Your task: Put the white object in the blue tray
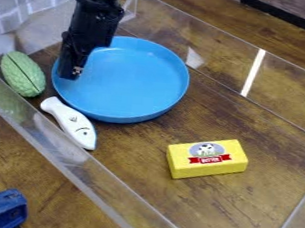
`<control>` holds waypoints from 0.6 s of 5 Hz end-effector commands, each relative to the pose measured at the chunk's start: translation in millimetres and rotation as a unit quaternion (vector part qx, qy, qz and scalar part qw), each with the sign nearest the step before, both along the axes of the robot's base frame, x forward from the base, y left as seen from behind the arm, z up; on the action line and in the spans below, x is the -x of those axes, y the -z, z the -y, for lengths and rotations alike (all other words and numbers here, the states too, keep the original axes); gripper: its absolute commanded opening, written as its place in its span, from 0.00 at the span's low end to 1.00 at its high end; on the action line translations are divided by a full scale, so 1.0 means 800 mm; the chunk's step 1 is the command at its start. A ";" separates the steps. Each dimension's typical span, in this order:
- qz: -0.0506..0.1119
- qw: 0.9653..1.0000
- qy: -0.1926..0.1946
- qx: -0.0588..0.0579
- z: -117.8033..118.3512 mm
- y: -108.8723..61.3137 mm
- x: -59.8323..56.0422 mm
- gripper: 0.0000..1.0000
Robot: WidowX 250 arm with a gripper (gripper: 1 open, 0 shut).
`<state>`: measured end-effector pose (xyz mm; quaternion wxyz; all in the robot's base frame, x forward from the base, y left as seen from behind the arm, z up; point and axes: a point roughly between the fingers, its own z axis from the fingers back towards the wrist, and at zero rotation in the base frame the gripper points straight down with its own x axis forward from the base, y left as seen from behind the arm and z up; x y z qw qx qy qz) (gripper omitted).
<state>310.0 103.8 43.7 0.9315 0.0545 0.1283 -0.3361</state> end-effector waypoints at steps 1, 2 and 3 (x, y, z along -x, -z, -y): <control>0.026 1.000 0.007 -0.008 -0.003 -0.014 -0.014 0.00; 0.023 1.000 0.011 -0.009 -0.002 -0.022 -0.015 0.00; 0.019 1.000 0.016 -0.010 -0.001 -0.030 -0.017 0.00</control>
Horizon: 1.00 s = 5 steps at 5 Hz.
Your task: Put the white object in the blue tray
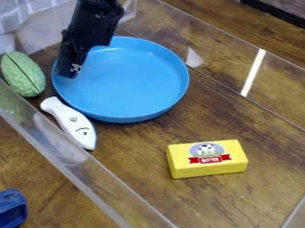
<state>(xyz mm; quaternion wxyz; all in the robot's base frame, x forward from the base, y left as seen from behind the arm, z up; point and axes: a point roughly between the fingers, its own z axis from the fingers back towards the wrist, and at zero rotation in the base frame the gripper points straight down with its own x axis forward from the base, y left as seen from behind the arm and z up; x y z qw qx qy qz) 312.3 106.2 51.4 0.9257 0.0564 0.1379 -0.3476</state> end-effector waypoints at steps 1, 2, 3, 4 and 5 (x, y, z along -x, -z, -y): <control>0.027 1.000 0.012 -0.010 0.003 -0.027 -0.017 0.00; 0.027 0.999 0.019 -0.015 0.003 -0.031 -0.022 0.00; 0.030 0.999 0.023 -0.015 0.001 -0.029 -0.024 0.00; 0.028 0.999 0.028 -0.017 0.001 -0.034 -0.026 0.00; 0.027 0.999 0.033 -0.020 0.002 -0.040 -0.028 0.00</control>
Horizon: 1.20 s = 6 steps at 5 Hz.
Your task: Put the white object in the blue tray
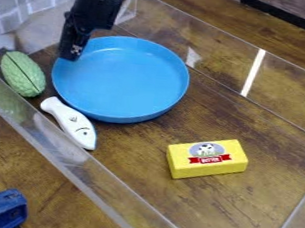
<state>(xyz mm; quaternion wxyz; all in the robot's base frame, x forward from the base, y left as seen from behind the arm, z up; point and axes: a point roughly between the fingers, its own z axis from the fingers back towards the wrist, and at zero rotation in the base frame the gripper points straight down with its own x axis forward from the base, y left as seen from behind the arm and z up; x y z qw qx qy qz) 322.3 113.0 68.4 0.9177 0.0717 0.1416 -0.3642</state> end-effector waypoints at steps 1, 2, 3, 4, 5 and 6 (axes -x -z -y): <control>0.029 0.999 0.017 -0.006 0.009 -0.019 -0.017 0.00; 0.034 0.999 0.020 -0.005 0.007 -0.016 -0.019 0.00; 0.039 0.999 0.023 -0.004 0.005 -0.012 -0.021 0.00; 0.035 0.999 0.027 -0.005 0.006 -0.019 -0.022 0.00; 0.031 0.999 0.031 -0.007 0.007 -0.025 -0.022 0.00; 0.032 0.999 0.034 -0.006 0.006 -0.024 -0.023 0.00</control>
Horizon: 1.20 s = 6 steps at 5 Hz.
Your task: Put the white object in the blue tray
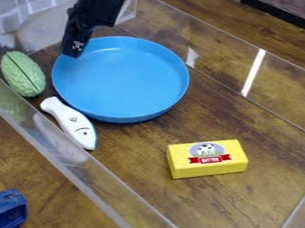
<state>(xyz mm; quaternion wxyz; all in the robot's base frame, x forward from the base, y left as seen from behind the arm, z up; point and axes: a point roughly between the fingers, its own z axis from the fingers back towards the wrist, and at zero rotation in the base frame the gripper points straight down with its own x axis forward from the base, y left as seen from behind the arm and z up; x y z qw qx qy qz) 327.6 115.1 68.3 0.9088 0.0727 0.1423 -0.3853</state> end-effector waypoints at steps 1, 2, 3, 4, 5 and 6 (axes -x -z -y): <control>0.038 0.999 0.014 -0.004 0.007 -0.022 -0.018 0.00; 0.040 0.999 0.016 -0.002 0.006 -0.020 -0.019 0.00; 0.042 0.999 0.018 -0.001 0.005 -0.019 -0.020 0.00; 0.043 0.999 0.020 0.001 0.005 -0.018 -0.021 0.00; 0.043 0.999 0.023 0.002 0.004 -0.018 -0.021 0.00; 0.044 0.999 0.025 0.004 0.004 -0.018 -0.022 0.00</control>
